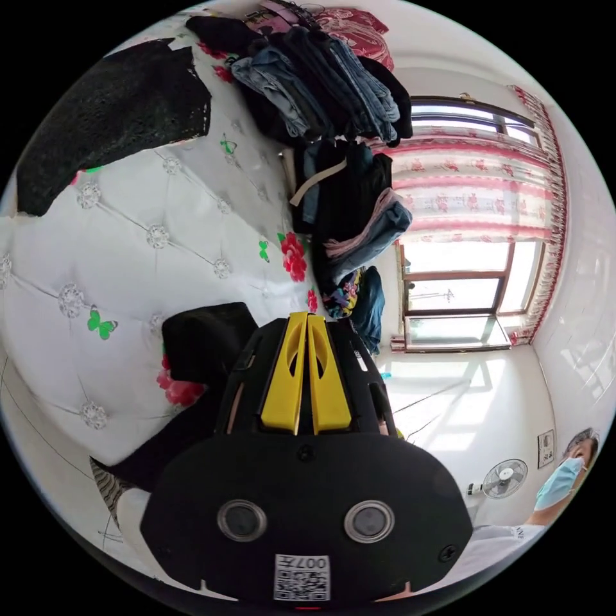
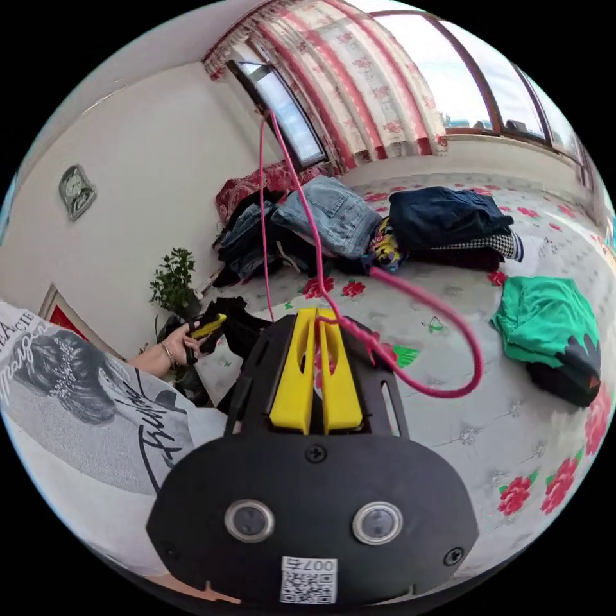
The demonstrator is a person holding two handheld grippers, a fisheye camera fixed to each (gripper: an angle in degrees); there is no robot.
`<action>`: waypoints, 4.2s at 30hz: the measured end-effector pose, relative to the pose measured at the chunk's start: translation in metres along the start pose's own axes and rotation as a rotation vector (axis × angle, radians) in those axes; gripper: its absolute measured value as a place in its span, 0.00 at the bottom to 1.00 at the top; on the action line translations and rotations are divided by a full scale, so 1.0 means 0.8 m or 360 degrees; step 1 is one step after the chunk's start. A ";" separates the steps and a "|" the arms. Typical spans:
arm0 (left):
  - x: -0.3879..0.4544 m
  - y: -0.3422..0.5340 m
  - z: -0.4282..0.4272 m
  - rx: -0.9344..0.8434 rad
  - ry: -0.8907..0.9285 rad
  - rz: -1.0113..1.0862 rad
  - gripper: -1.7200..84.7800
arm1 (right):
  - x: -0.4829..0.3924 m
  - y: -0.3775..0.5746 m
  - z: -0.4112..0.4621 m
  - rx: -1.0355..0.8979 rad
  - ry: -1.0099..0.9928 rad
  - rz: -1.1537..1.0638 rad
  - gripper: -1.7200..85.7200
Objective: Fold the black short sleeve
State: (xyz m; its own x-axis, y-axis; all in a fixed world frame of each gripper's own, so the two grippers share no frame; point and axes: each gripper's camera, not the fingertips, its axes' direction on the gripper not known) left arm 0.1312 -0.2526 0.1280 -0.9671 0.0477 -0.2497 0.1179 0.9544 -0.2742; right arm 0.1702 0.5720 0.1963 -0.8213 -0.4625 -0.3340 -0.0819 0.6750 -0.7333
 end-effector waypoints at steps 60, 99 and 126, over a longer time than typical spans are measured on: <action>0.009 0.303 0.073 -0.0900 -0.0649 0.0905 0.11 | 0.071 0.064 0.250 -0.0929 0.0554 0.0423 0.09; 0.151 0.284 0.105 -0.0854 -0.0851 0.1347 0.01 | 0.040 0.181 0.154 -0.0631 0.0766 0.0350 0.02; 0.008 0.177 -0.175 -0.0604 -0.0502 0.0749 0.01 | -0.024 0.308 0.058 -0.0804 0.0853 0.0087 0.02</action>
State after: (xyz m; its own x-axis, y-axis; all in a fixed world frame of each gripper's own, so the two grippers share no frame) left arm 0.1102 -0.0762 0.2175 -0.7136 0.4499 -0.5370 0.3671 0.8930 0.2603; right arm 0.1922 0.7209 -0.0055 -0.9842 -0.1634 0.0675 -0.1765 0.9313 -0.3185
